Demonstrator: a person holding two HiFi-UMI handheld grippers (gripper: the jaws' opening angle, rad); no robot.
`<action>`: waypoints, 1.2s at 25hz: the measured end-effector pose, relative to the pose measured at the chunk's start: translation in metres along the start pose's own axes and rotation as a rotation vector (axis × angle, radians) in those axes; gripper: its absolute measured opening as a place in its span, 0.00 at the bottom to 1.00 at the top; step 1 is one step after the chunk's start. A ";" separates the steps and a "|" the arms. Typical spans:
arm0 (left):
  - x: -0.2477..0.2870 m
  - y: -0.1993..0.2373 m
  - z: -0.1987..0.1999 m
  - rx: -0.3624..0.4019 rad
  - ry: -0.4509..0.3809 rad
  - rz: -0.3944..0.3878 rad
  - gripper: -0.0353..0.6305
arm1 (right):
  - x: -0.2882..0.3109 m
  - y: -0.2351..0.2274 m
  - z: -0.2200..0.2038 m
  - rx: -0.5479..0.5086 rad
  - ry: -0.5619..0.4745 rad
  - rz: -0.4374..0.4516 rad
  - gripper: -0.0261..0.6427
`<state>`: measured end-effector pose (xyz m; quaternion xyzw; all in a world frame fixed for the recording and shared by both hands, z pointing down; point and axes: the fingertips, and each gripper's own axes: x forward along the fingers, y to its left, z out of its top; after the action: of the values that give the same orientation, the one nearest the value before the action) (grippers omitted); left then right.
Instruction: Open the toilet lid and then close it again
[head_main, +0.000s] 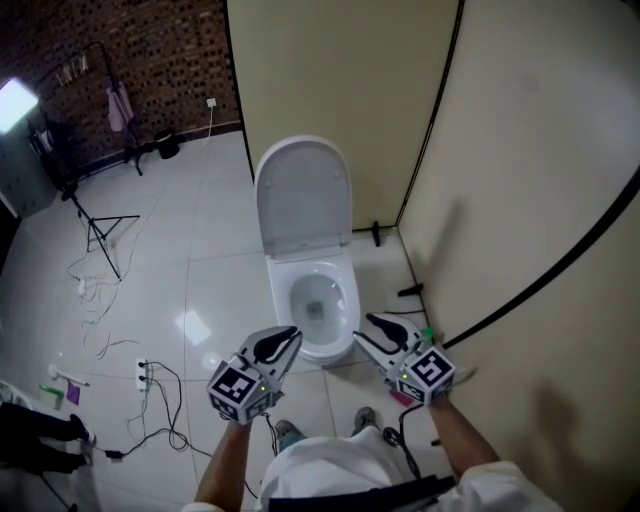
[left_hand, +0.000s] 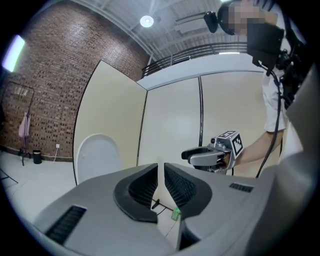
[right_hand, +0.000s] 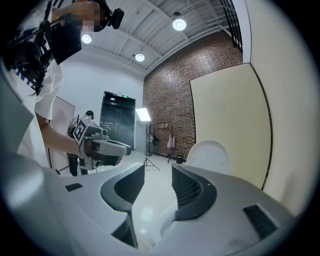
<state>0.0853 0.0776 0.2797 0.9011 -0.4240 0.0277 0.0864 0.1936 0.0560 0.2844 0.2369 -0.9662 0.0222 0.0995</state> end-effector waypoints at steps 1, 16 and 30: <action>0.000 0.000 0.002 -0.009 -0.012 -0.003 0.10 | 0.001 0.000 0.000 0.001 0.002 0.000 0.28; 0.009 0.000 0.009 -0.003 -0.046 0.010 0.10 | 0.006 -0.011 -0.007 0.011 -0.008 0.015 0.28; 0.031 0.060 0.026 0.024 -0.046 0.089 0.10 | -0.011 -0.054 -0.010 0.024 -0.019 -0.064 0.28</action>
<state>0.0589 0.0121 0.2659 0.8828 -0.4651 0.0157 0.0645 0.2300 0.0142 0.2912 0.2689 -0.9587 0.0284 0.0883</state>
